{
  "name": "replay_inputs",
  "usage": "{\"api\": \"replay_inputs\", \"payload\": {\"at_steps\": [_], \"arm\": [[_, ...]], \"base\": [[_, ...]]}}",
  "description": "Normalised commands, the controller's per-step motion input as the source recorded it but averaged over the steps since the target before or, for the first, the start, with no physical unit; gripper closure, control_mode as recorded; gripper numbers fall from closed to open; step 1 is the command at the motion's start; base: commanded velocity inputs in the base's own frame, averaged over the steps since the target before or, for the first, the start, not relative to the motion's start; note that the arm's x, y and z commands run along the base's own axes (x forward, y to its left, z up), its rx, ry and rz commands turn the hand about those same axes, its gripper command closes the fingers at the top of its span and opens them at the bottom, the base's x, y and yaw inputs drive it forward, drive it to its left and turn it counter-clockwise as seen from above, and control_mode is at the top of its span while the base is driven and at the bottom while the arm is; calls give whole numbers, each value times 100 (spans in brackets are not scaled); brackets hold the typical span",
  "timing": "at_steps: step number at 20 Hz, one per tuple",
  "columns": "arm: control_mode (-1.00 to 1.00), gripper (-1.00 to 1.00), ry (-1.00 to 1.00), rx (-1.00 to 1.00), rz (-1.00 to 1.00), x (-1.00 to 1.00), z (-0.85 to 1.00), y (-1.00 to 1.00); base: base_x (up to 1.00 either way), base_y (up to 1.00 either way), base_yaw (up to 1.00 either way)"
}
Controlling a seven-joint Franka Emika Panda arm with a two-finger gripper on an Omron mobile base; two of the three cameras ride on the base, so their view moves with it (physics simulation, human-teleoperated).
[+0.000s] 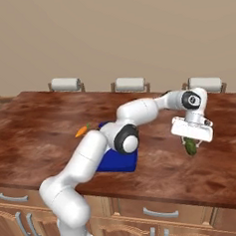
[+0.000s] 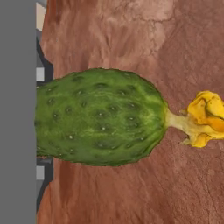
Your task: Place the two vegetables and bowl onto the tray for setting up a vegetable dip station.
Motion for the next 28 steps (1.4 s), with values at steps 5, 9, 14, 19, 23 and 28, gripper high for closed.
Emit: {"api": "replay_inputs", "payload": {"at_steps": [5,9,14,19,23,28], "arm": [[-100,100,-19,0,26,-39,21,28],[-100,100,-26,0,23,-38,15,33],[-100,100,-29,0,24,-37,16,32],[-100,100,-28,0,24,-37,17,31],[-100,100,-20,0,26,-30,17,30],[-100,100,-11,0,21,-22,29,26]], "base": [[0,0,0],[0,0,0],[0,0,0],[0,0,0],[0,0,0],[0,0,0]]}}
